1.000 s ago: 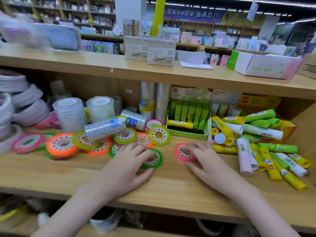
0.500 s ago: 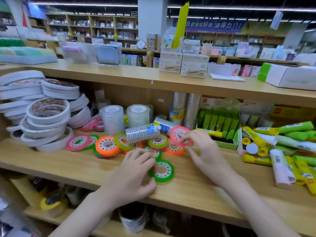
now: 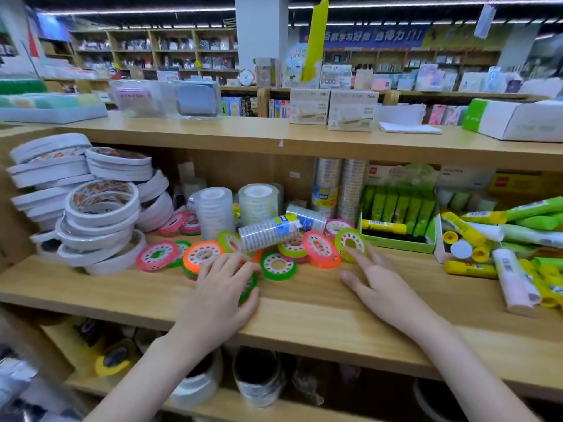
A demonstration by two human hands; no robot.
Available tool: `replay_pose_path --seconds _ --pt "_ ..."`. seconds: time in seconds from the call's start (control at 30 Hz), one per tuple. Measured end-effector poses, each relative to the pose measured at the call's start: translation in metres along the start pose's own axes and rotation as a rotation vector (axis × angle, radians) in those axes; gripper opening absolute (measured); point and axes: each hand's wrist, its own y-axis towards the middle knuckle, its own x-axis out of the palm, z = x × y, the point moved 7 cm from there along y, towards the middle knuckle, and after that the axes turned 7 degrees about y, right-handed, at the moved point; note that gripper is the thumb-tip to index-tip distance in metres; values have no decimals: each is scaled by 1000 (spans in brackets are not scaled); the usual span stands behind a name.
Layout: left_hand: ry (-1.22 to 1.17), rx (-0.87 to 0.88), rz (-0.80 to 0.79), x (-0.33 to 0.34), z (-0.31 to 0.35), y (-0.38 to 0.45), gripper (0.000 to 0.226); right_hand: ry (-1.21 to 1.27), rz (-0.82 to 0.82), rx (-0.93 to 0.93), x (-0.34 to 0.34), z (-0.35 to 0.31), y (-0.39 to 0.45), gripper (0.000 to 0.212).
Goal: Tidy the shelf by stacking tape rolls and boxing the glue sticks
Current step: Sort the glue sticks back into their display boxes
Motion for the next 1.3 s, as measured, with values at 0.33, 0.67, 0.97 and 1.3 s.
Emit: replay_pose_path --seconds 0.33,0.67,0.97,1.3 --pt "-104 -39 93 -11 3 5 29 165 121 -264 -9 -22 -18 37" --pt "165 -63 -50 10 -4 27 40 123 -24 -337 -6 -40 -11 33" --pt "116 -78 110 -13 -31 15 39 115 162 -415 -33 -74 29 28" --pt "134 -181 -13 0 -59 5 44 20 -3 -444 26 -103 74 71"
